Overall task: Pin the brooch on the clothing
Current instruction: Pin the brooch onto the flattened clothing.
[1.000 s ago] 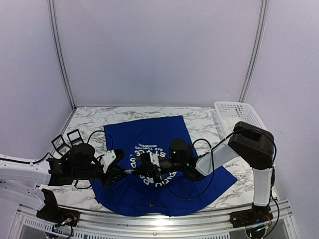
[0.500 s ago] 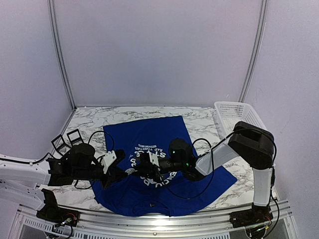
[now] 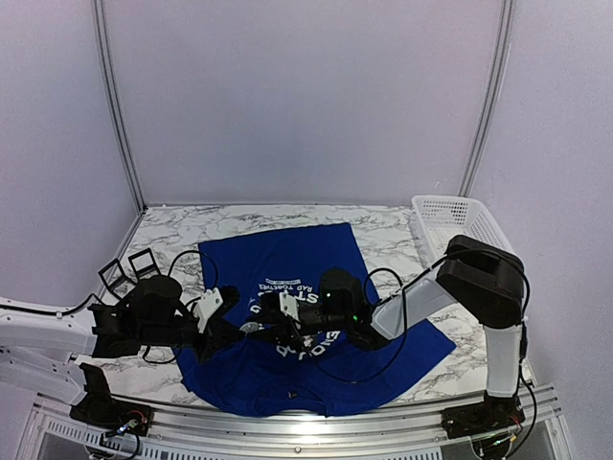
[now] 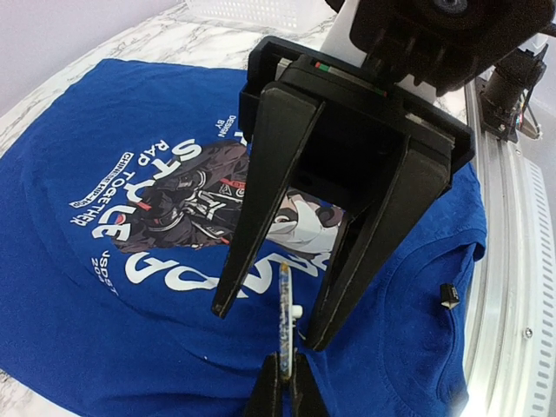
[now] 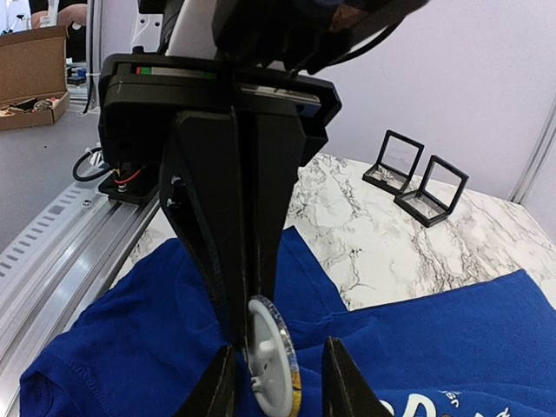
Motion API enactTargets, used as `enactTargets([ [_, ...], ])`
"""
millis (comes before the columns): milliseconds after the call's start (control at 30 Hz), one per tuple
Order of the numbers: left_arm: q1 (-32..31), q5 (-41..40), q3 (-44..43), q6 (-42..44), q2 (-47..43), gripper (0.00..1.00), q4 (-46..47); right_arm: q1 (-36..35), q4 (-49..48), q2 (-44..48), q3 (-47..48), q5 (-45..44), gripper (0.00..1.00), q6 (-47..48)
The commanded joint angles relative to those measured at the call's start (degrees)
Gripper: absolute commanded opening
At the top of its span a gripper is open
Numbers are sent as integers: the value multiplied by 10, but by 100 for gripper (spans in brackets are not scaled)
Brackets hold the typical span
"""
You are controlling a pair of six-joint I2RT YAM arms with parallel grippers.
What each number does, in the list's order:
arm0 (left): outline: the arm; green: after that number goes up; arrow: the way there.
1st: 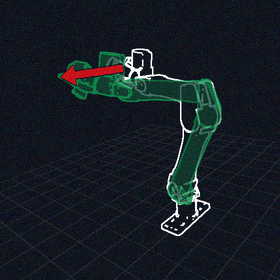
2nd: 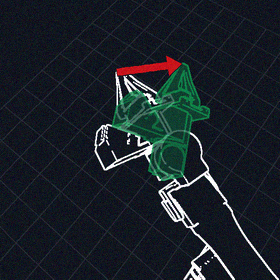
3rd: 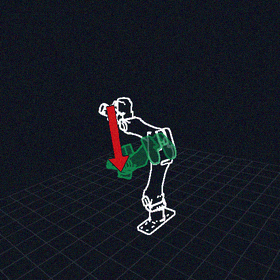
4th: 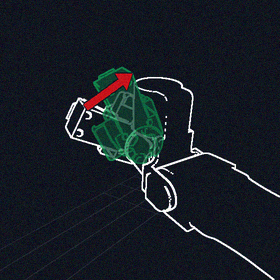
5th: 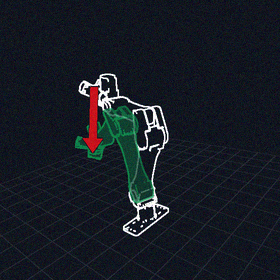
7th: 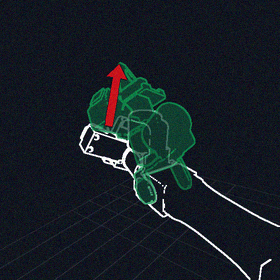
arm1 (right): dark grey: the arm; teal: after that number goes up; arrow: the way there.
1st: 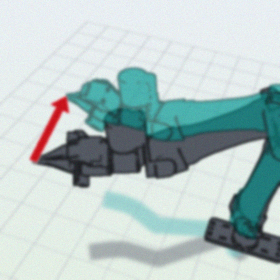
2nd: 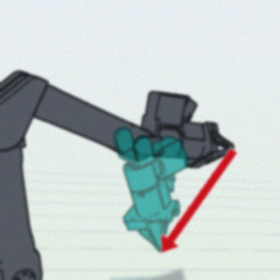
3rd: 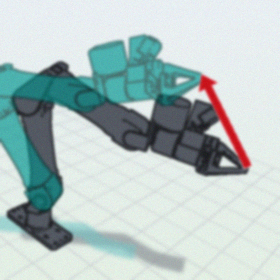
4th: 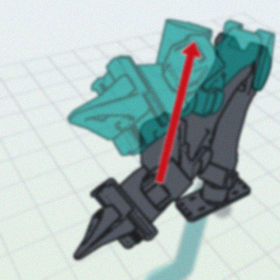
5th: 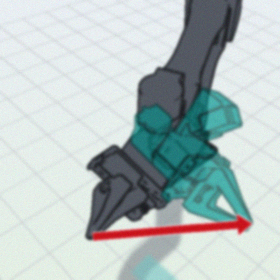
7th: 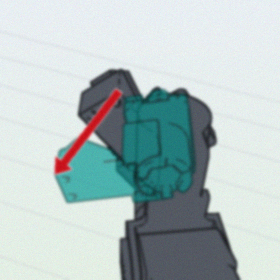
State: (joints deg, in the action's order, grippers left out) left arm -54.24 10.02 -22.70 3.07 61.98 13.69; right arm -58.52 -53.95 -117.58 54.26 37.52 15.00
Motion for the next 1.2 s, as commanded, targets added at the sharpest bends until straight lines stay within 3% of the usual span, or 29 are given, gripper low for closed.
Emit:
enactTargets([
  [0, -2, 2, -14, -2, -15, 0, 15, -7, -1, -11, 17, -39, 28, -10],
  [333, -2, 2, -13, -3, -18, 0, 15, -8, 27, -10, 21, -74, 18, -8],
  [633, -2, -3, -14, -10, -13, 0, 15, -11, 27, -8, 31, -170, 14, -109],
  [900, -2, -13, -11, -18, -20, 0, 15, -20, 29, 8, 15, -256, 12, -138],
  [1167, -2, -25, -8, -26, -22, 0, 15, -20, 50, 15, 17, -272, 8, -187],
])
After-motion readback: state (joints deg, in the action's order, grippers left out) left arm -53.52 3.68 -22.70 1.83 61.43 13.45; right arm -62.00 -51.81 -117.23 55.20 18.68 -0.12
